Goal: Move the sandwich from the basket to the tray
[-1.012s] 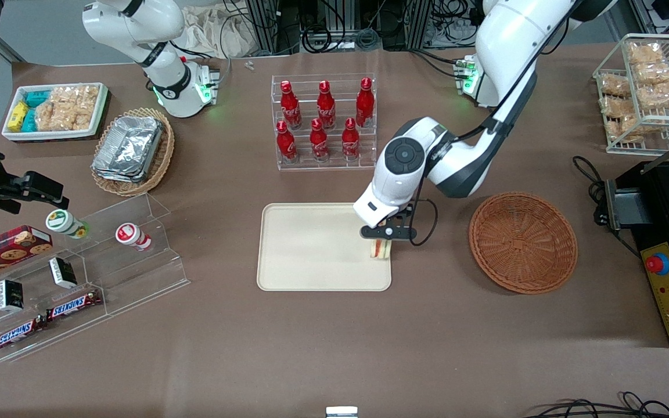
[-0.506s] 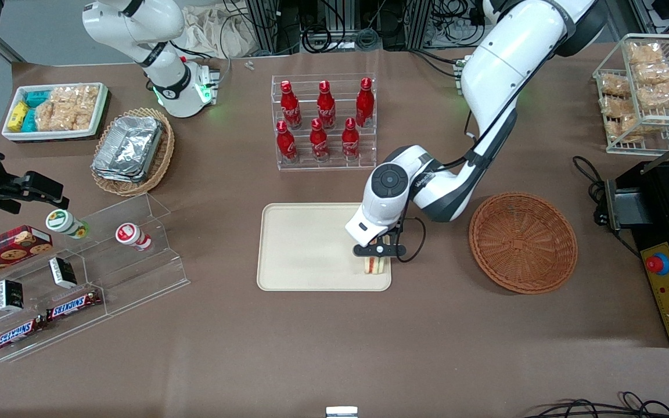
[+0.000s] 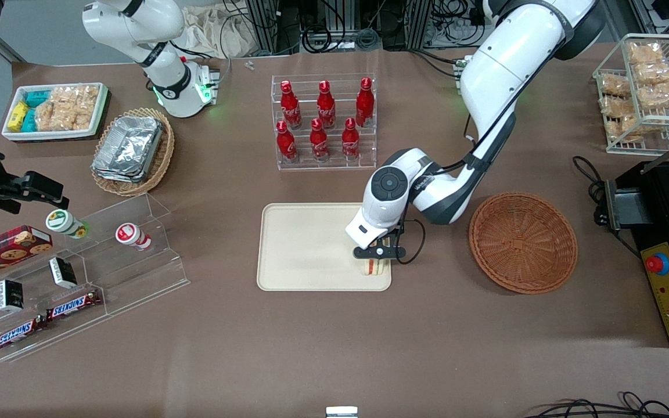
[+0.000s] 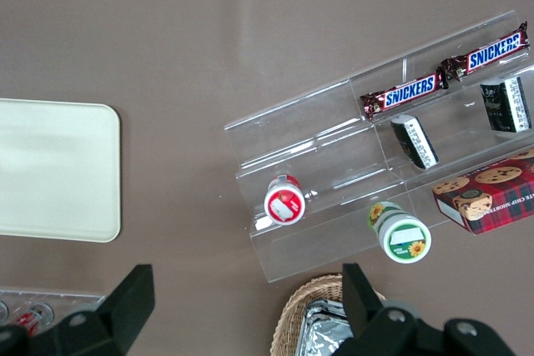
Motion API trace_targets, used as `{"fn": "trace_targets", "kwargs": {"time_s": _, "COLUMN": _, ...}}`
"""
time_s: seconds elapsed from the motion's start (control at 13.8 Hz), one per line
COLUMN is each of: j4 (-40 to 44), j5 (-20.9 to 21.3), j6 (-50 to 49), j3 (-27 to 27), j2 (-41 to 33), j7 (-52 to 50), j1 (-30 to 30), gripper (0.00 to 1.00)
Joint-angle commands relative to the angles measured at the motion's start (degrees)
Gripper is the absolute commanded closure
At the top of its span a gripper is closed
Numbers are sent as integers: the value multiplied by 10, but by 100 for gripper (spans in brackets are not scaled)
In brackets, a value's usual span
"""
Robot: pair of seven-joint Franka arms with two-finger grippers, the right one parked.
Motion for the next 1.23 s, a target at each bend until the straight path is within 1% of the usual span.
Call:
{"fn": "trace_targets", "kwargs": {"time_s": 0.0, "j4": 12, "j5": 14, "j6": 3, "j3": 3, "j2": 13, "j7": -15, "j1": -8, "gripper": 0}}
{"fn": "trace_targets", "kwargs": {"time_s": 0.22, "j4": 14, "j5": 7, "j6": -3, "j3": 2, "j2": -1, "j7": -19, "j1": -5, "gripper": 0}}
{"fn": "trace_targets", "kwargs": {"time_s": 0.36, "j4": 15, "j5": 4, "j6": -13, "j3": 3, "j2": -36, "j7": -33, "j1": 4, "gripper": 0}}
{"fn": "trace_targets", "kwargs": {"time_s": 0.43, "j4": 22, "j5": 4, "j6": -39, "j3": 2, "j2": -53, "j7": -39, "j1": 17, "gripper": 0}}
{"fn": "trace_targets", "kwargs": {"time_s": 0.58, "j4": 58, "j5": 5, "j6": -146, "j3": 2, "j2": -82, "j7": -28, "j1": 22, "gripper": 0}}
{"fn": "trace_targets", "kwargs": {"time_s": 0.72, "j4": 95, "j5": -2, "j6": -231, "j3": -1, "j2": -102, "j7": 14, "j1": 46, "gripper": 0}}
{"fn": "trace_targets", "kwargs": {"time_s": 0.87, "j4": 118, "j5": -50, "j6": -286, "j3": 2, "j2": -142, "j7": 52, "j1": 57, "gripper": 0}}
{"fn": "trace_targets", "kwargs": {"time_s": 1.01, "j4": 122, "j5": -87, "j6": -317, "j3": 1, "j2": -178, "j7": 103, "j1": 102, "gripper": 0}}
{"fn": "trace_targets", "kwargs": {"time_s": 1.08, "j4": 123, "j5": -104, "j6": -328, "j3": 0, "j2": -190, "j7": 121, "j1": 116, "gripper": 0}}
{"fn": "trace_targets", "kwargs": {"time_s": 1.16, "j4": 127, "j5": -111, "j6": -345, "j3": 2, "j2": -203, "j7": 135, "j1": 121, "gripper": 0}}
